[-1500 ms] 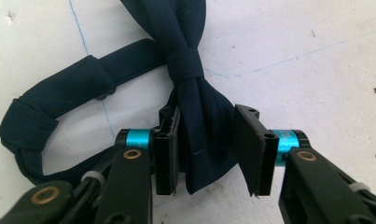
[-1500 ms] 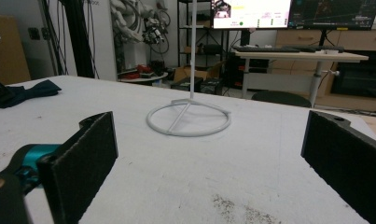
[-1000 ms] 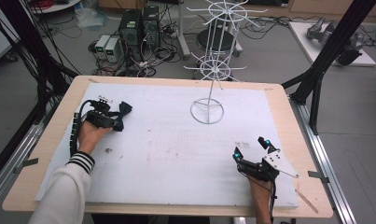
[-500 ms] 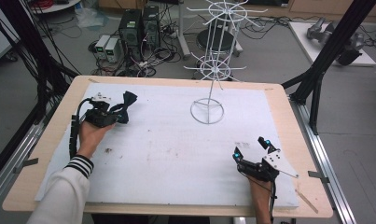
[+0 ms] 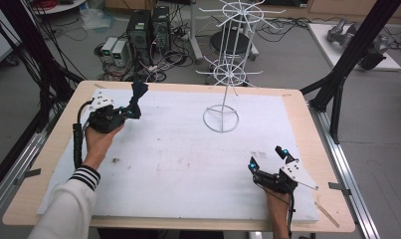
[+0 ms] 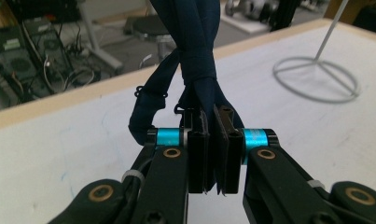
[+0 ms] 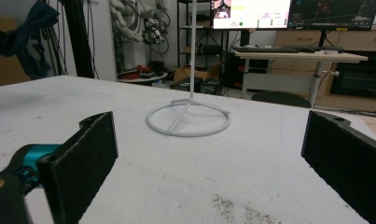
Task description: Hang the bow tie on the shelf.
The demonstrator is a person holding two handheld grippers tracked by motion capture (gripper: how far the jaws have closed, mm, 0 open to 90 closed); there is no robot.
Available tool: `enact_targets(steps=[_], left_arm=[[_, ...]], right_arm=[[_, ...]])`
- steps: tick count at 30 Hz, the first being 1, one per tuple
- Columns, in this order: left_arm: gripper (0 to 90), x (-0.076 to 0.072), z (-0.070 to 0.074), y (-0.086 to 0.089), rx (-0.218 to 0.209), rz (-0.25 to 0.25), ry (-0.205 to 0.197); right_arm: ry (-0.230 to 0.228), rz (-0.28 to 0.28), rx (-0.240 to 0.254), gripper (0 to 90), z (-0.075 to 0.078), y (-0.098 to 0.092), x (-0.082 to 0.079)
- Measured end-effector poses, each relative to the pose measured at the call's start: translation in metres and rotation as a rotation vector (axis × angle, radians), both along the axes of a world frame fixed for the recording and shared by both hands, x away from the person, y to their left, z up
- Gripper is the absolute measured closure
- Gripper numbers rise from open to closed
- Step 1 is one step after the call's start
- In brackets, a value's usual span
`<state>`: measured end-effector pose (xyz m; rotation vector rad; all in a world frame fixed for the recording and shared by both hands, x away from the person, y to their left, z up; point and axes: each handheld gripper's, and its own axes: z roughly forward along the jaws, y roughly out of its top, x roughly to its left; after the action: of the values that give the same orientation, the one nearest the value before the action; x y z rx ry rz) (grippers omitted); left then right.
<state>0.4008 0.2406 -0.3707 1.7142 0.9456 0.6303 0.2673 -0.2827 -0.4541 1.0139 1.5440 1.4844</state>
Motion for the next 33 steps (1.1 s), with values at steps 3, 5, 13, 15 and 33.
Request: enact_targets(steps=[3, 5, 13, 15, 33], left_arm=[[84.6, -0.001, 0.003, -0.001, -0.026, -0.007, -0.028], [84.6, -0.002, 0.006, -0.002, -0.033, -0.015, -0.047], [84.6, 0.000, 0.024, -0.016, -0.078, -0.057, -0.106], [84.6, 0.002, 0.028, -0.021, -0.075, -0.063, -0.118], [84.9, 0.017, 0.051, -0.059, -0.063, -0.146, -0.120]], right_arm=[[0.005, 0.002, 0.003, 2.6, 0.000, 0.000, 0.000], [0.005, 0.002, 0.003, 2.6, 0.000, 0.000, 0.000], [0.002, 0.000, 0.001, 2.6, 0.000, 0.000, 0.000], [0.004, 0.001, 0.000, 2.6, 0.000, 0.000, 0.000], [0.005, 0.000, 0.004, 2.6, 0.000, 0.000, 0.000]])
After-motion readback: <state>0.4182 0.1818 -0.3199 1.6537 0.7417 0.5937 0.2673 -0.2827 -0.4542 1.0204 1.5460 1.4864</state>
